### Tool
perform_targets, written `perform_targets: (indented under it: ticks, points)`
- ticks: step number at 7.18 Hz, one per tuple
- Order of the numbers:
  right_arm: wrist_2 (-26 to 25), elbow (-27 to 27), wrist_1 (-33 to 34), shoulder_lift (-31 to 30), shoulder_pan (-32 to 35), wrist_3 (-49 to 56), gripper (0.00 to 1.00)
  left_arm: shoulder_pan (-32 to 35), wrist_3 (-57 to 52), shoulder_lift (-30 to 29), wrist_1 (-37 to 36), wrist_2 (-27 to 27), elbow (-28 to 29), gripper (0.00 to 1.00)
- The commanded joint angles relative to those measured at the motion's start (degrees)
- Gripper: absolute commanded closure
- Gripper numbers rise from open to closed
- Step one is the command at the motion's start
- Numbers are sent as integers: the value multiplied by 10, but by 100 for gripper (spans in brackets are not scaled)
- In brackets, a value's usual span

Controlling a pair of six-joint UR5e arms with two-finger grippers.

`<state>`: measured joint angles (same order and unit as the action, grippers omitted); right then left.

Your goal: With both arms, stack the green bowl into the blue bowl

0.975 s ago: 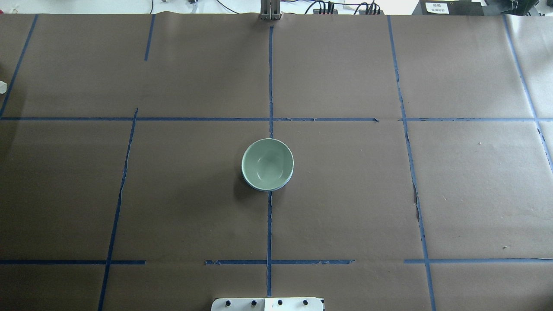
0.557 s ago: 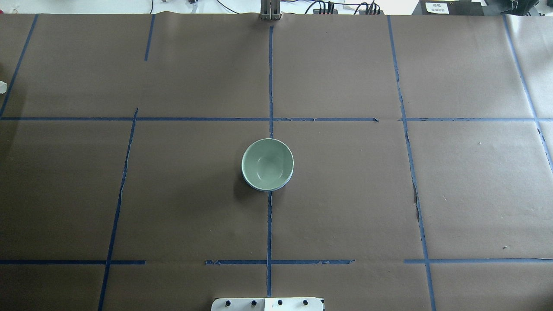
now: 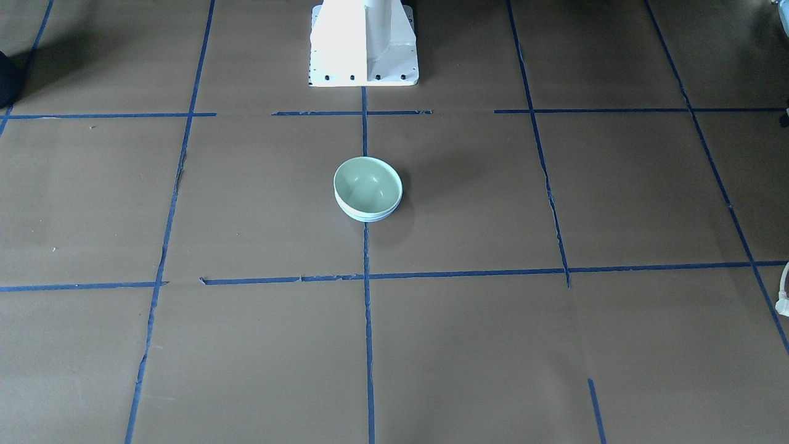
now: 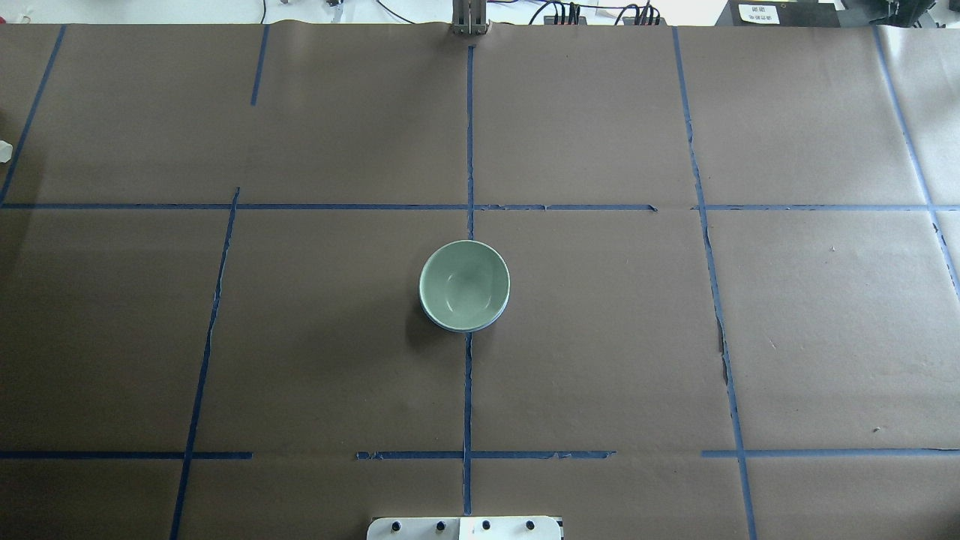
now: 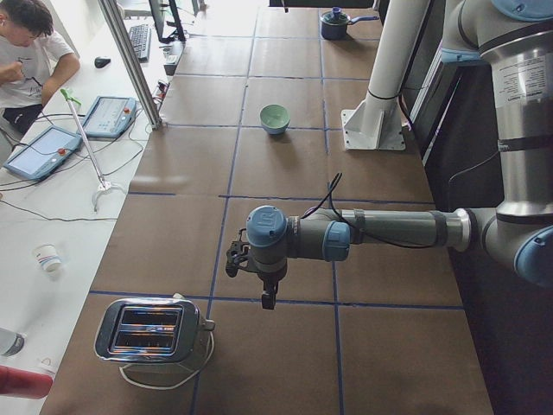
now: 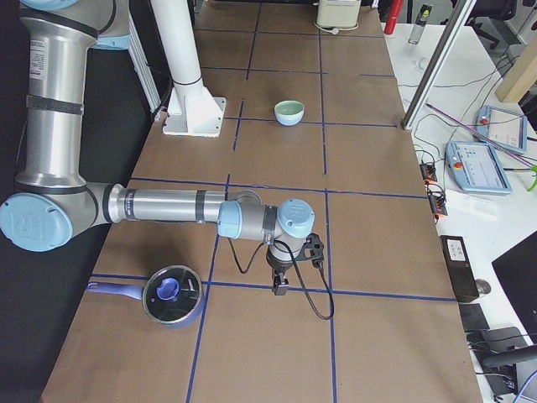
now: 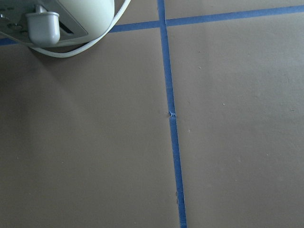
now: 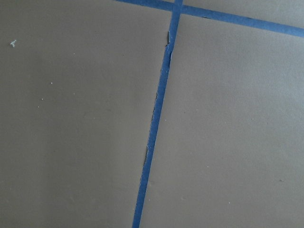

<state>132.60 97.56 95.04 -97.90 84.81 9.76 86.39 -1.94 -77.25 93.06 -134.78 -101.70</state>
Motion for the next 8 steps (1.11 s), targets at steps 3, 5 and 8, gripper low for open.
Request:
perform_targets:
  ticks: [3,5,8]
  points:
    - [4,2,0,1,0,1,0,-1,0,3,1,0,-7,0]
    - [4,4,-1,6,-1,0,0,-1,-1,4,1,0,-7,0]
    - [6,10,-1,8,-1,0,0,-1,-1,5,1,0,-3,0]
